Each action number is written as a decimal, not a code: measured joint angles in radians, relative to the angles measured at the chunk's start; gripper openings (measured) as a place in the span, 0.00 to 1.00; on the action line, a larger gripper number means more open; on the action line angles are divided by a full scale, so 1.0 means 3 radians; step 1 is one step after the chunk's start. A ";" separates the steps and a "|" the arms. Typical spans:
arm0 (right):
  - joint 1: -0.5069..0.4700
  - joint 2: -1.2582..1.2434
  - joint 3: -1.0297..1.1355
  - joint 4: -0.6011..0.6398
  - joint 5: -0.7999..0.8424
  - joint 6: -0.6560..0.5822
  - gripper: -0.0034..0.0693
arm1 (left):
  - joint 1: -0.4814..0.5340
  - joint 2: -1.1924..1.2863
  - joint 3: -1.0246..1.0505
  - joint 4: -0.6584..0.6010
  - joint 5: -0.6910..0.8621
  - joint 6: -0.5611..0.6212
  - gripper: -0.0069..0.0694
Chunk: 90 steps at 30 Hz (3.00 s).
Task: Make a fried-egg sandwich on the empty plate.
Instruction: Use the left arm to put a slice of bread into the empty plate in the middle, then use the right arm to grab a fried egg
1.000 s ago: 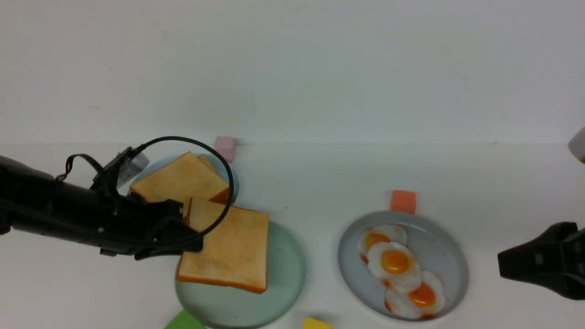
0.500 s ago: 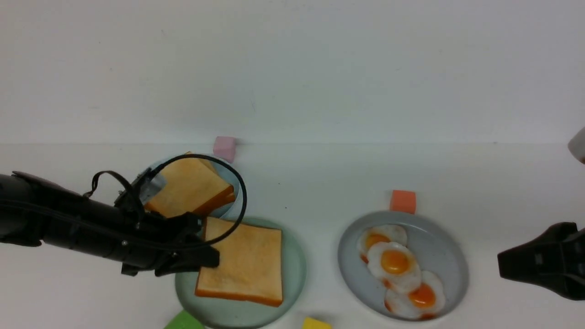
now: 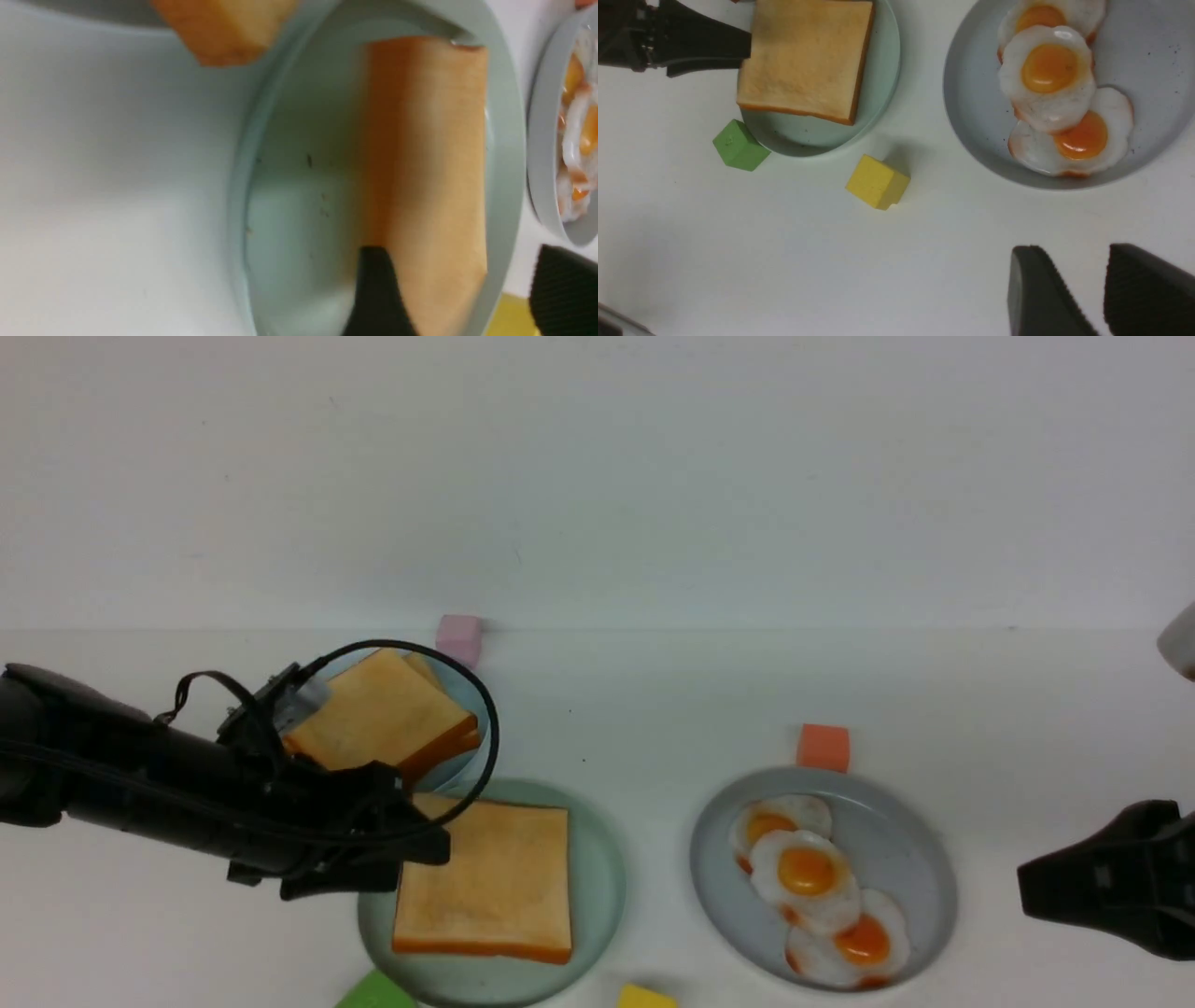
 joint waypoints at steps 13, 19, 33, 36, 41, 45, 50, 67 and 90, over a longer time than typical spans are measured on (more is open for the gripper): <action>0.0000 0.0219 -0.0382 0.0003 0.0009 0.0000 0.40 | 0.0000 -0.1015 -0.0324 0.1335 0.0397 -0.1073 0.72; 0.0000 0.0859 -0.0610 0.0105 0.0013 0.0000 0.42 | -0.0042 -0.1700 -0.0313 0.1376 0.0694 -0.0943 0.44; -0.0004 0.2071 -0.0989 -0.0099 0.0085 -0.0281 0.42 | -0.1714 -0.2085 -0.0217 0.1975 -0.0081 -0.1150 0.07; -0.0074 0.2306 -0.1045 -0.0080 0.0073 -0.0288 0.42 | -0.1883 -0.2085 -0.0217 0.2091 -0.0131 -0.1235 0.07; -0.0321 0.2699 -0.1251 0.0201 0.0080 -0.0550 0.44 | -0.1984 -0.2085 -0.0217 0.2123 0.0028 -0.1280 0.07; -0.0391 0.2932 -0.1300 0.0548 0.0045 -0.0983 0.44 | -0.1984 -0.2085 -0.0217 0.2130 0.0063 -0.1289 0.07; -0.0395 0.3246 -0.1304 0.0777 -0.0007 -0.1212 0.44 | -0.1984 -0.2085 -0.0217 0.2111 0.0098 -0.1295 0.07; -0.0418 0.3390 -0.1454 0.0863 0.0060 -0.1374 0.44 | -0.1984 -0.2085 -0.0217 0.2103 0.0220 -0.1296 0.07; -0.0626 0.3731 -0.1638 0.1097 0.0308 -0.1824 0.44 | -0.1984 -0.2085 -0.0217 0.2103 0.0227 -0.1296 0.08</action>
